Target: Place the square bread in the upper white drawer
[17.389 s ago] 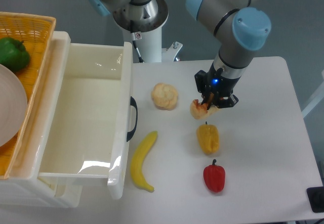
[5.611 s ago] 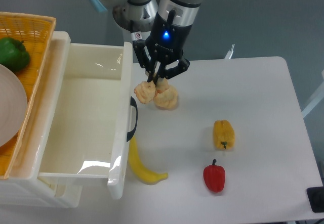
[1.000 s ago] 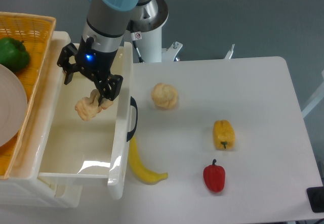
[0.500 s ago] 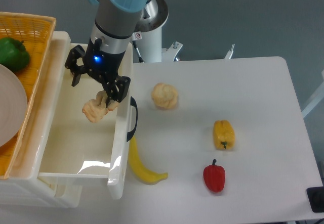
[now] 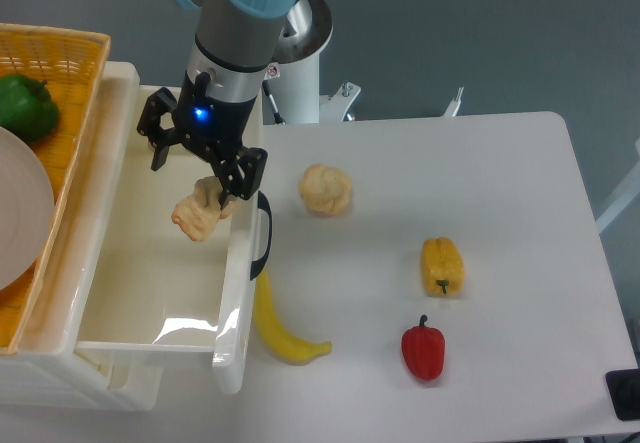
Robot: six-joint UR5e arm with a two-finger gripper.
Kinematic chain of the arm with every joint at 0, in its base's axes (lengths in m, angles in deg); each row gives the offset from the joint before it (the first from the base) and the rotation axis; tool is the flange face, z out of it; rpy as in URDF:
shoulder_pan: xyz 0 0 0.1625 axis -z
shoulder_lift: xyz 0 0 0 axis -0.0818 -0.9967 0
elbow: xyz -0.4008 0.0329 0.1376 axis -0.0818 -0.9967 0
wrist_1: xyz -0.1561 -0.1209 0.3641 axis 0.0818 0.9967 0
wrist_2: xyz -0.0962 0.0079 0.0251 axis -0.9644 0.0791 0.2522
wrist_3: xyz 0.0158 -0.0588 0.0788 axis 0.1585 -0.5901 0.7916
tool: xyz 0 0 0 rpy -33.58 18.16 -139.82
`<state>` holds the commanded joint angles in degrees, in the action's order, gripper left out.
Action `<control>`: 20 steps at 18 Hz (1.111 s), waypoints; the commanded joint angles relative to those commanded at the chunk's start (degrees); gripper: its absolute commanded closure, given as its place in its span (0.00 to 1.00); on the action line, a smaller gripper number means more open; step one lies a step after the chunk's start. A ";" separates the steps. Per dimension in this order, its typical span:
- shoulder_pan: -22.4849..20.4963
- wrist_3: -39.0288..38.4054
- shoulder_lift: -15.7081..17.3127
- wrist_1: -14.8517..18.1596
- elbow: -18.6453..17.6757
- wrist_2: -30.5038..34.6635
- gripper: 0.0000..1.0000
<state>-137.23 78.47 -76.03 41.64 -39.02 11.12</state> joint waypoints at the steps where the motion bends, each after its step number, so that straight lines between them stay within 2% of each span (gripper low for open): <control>1: 0.00 0.00 0.09 0.00 0.00 0.00 0.01; 11: 0.00 0.00 0.00 -0.09 0.09 0.00 0.01; 20: -8.52 -0.18 0.26 -0.88 0.00 0.09 0.00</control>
<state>-145.75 78.29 -75.77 40.76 -39.02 11.21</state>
